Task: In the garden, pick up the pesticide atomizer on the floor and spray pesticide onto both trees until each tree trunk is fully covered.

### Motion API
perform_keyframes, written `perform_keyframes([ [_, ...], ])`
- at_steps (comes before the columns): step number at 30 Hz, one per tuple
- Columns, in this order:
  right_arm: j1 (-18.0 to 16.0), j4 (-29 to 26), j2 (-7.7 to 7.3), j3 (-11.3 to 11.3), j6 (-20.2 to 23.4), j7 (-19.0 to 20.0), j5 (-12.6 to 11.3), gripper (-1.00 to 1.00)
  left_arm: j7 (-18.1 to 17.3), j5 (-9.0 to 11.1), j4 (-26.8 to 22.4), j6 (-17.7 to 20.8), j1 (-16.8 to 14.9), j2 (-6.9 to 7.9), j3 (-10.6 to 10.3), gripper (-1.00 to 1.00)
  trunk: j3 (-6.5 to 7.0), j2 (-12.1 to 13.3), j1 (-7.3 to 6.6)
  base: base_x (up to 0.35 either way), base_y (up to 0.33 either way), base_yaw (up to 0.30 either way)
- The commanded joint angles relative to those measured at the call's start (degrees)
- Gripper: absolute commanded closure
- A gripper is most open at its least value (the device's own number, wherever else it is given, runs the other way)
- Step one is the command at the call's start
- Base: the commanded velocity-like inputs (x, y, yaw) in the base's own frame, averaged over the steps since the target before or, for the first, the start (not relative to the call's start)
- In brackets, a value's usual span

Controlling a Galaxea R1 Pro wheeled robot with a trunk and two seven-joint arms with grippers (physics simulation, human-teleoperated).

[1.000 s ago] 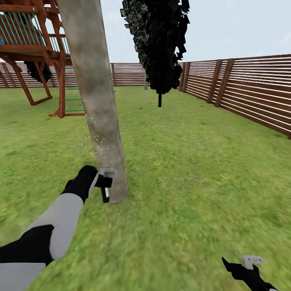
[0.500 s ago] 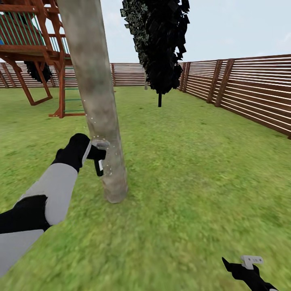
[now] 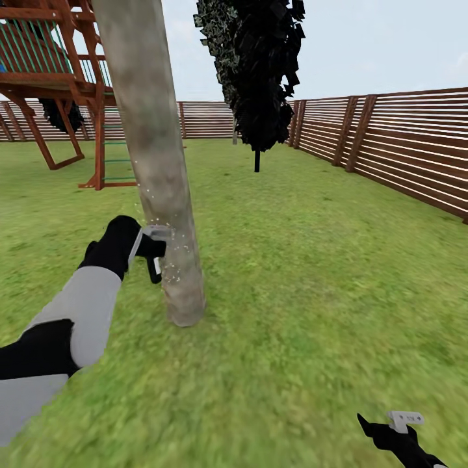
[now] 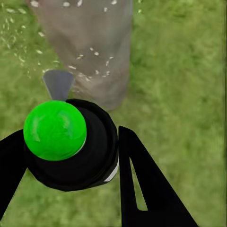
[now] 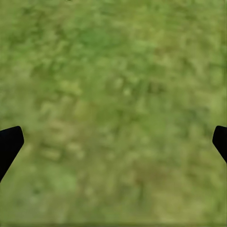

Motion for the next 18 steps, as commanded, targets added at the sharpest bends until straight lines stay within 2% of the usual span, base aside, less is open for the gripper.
perform_keyframes([
  [1,0.0,0.0,0.0,0.0,0.0,0.0,0.0,-1.0,0.02,-0.02,-0.01,0.11,-1.78,-0.03,-0.04,1.0,-0.01,0.0,0.0,0.0,0.0,0.0],
  [3,0.0,-0.01,0.0,0.0,0.0,0.0,0.0,-1.0,0.02,0.0,0.24,0.22,-3.9,-0.03,-0.05,1.0,-0.01,0.0,0.0,0.0,0.0,0.0],
  [5,0.0,-0.01,0.0,0.01,0.0,0.0,0.0,-1.0,0.06,-0.01,0.09,0.24,-4.4,-0.02,-0.05,1.0,-0.01,0.0,0.0,0.0,0.0,0.0],
  [10,0.0,0.0,0.0,0.0,0.0,0.0,0.0,-1.0,0.26,0.05,0.89,0.06,-3.06,-0.16,-0.26,1.0,-0.01,0.0,0.0,0.0,0.0,0.0],
  [12,0.0,-0.01,0.0,0.0,0.0,0.0,0.0,-1.0,0.39,0.07,1.95,-0.87,1.71,-0.46,-0.11,1.0,-0.01,0.0,0.0,0.0,0.0,0.0],
  [15,0.0,-0.01,0.0,0.04,0.0,0.0,0.0,-1.0,0.67,-0.01,2.18,-2.11,5.76,-0.47,-0.06,1.0,-0.01,0.0,0.0,0.0,0.0,0.0],
  [16,0.0,-0.01,0.04,0.07,0.0,0.0,0.0,-1.0,1.77,-0.13,2.3,-5.87,8.19,-0.46,-0.07,1.0,-0.01,0.0,0.0,0.0,0.0,0.0],
  [18,0.0,-0.01,0.05,0.04,0.0,0.0,0.0,-1.0,6.64,0.26,2.44,-9.88,10.6,-0.46,0.27,1.0,-0.01,0.0,0.0,0.0,0.0,0.0],
])
